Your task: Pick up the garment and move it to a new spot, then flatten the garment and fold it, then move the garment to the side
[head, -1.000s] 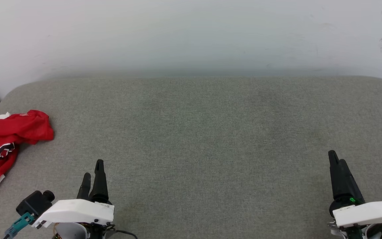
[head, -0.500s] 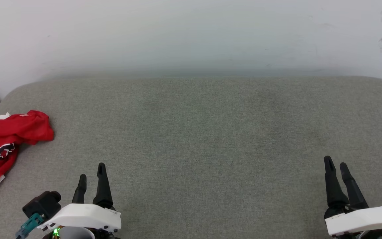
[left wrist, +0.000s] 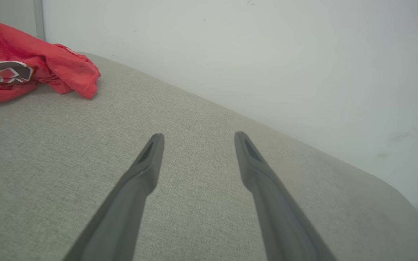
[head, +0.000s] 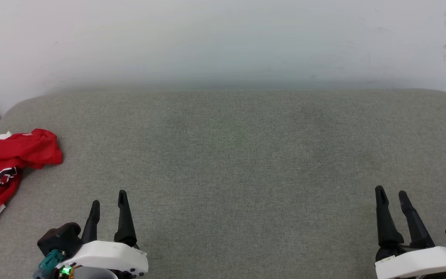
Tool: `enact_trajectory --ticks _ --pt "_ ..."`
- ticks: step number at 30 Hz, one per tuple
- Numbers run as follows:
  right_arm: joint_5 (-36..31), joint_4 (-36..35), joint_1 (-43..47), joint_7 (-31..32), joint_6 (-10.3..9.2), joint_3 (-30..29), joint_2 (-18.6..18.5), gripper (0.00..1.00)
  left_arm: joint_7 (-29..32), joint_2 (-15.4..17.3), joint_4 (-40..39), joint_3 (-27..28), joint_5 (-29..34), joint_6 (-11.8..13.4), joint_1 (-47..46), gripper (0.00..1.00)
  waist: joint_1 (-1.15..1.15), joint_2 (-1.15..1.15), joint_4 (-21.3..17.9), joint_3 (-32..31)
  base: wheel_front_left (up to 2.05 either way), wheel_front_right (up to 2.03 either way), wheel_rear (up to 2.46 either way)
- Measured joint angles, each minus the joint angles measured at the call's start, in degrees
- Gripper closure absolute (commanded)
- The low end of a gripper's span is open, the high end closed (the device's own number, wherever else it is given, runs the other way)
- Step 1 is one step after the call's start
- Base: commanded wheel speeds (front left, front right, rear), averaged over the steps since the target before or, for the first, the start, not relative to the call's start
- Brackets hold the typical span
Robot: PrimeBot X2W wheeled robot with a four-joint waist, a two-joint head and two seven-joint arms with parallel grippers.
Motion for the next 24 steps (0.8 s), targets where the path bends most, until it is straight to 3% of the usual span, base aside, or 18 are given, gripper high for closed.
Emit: enact_trajectory --ticks 24 --pt "-11.77 -1.52 1.74 -3.27 0.0 0.67 -0.01 0.0 -3.44 0.94 -0.66 -1.67 12.78 0.41 0.56 0.0 0.0 0.0 -0.01 0.41 0.0 0.0 0.0"
